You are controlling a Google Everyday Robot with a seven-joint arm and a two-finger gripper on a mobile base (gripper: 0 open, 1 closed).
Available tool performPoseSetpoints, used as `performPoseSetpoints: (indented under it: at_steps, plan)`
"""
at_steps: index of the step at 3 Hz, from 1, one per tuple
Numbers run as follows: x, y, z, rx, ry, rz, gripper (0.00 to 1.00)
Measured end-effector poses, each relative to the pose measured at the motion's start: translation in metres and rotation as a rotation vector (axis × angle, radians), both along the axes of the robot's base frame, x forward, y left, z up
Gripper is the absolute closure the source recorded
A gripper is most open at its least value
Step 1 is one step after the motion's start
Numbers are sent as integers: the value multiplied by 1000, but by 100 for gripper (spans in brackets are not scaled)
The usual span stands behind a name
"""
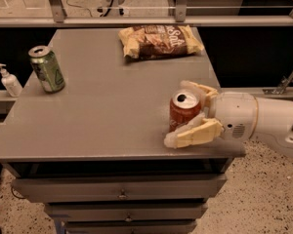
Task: Knock coke can over
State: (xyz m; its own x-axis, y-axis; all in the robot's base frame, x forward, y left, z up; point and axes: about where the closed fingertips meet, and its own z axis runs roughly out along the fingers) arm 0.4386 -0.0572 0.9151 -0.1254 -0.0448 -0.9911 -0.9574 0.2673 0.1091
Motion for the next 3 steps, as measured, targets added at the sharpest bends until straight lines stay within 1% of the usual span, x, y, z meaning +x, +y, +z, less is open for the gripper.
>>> performPoseSetpoints:
  at_steps: [1,2,3]
  plan:
    - [-2,8,-14,43,-8,-1,17]
    - [1,5,-26,47,-10,-18,40]
    - [10,-3,-31,31,-22,-36,65]
